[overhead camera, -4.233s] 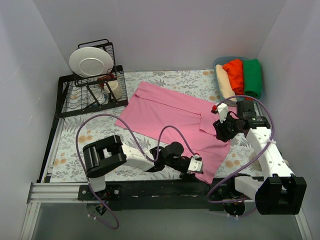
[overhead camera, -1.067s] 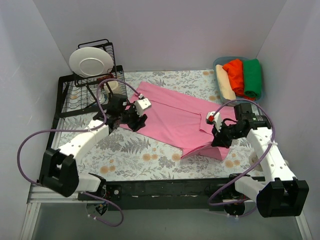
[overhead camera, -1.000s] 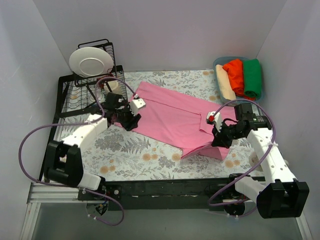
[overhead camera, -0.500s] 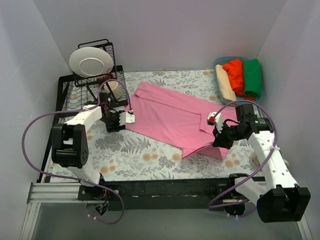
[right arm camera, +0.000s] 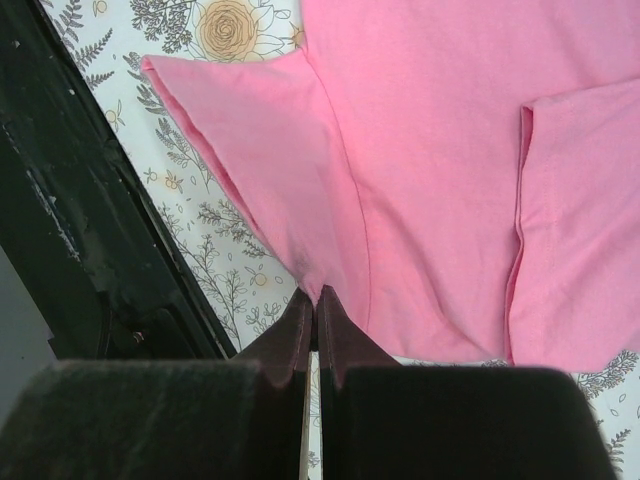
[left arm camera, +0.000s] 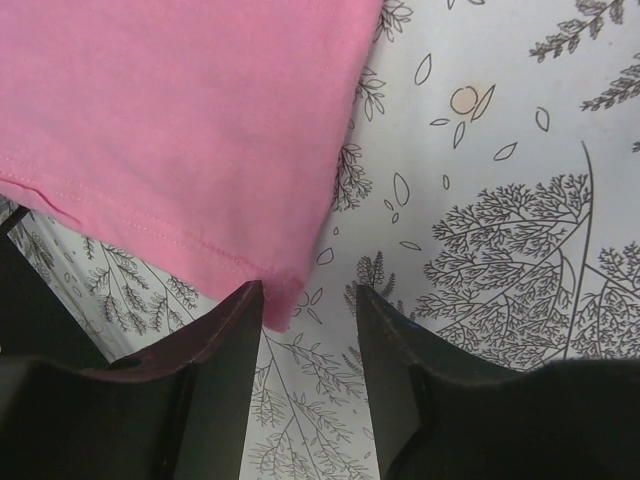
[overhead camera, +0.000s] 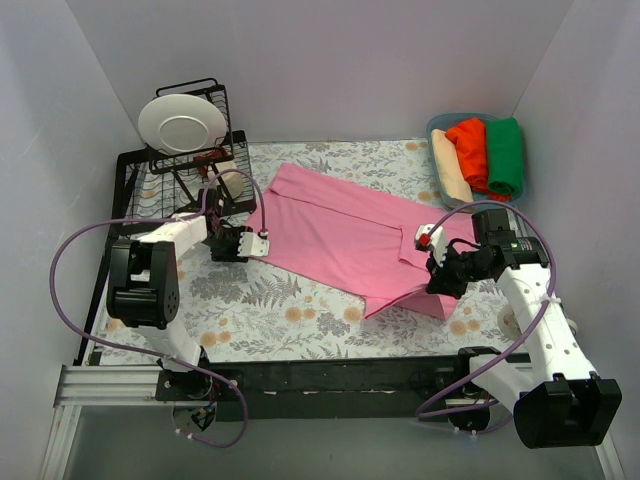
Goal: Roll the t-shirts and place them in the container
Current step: Fold the T-shirt at the center of the board.
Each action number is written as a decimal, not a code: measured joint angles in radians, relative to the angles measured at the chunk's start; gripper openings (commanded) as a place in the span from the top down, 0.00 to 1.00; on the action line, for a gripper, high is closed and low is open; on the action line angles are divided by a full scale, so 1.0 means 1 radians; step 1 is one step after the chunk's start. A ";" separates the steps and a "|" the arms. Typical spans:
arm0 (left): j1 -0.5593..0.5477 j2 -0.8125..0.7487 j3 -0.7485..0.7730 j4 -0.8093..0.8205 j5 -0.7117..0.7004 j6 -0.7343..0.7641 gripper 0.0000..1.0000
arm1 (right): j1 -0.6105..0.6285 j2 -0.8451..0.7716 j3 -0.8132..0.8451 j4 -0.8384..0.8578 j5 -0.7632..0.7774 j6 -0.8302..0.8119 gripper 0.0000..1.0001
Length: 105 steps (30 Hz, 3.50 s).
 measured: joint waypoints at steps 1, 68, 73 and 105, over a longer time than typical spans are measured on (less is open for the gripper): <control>0.000 0.002 0.002 0.001 -0.002 0.003 0.61 | 0.000 0.000 0.000 0.000 0.000 0.000 0.99; -0.013 0.278 0.467 -0.296 0.022 -0.233 1.00 | -0.093 0.182 0.093 0.396 0.402 0.233 0.99; -0.026 0.330 0.549 -0.246 0.023 -0.286 1.00 | -0.128 0.229 0.133 0.435 0.423 0.234 0.99; -0.075 0.348 0.548 0.037 -0.021 -0.460 1.00 | -0.167 0.417 0.185 0.589 0.477 0.235 0.99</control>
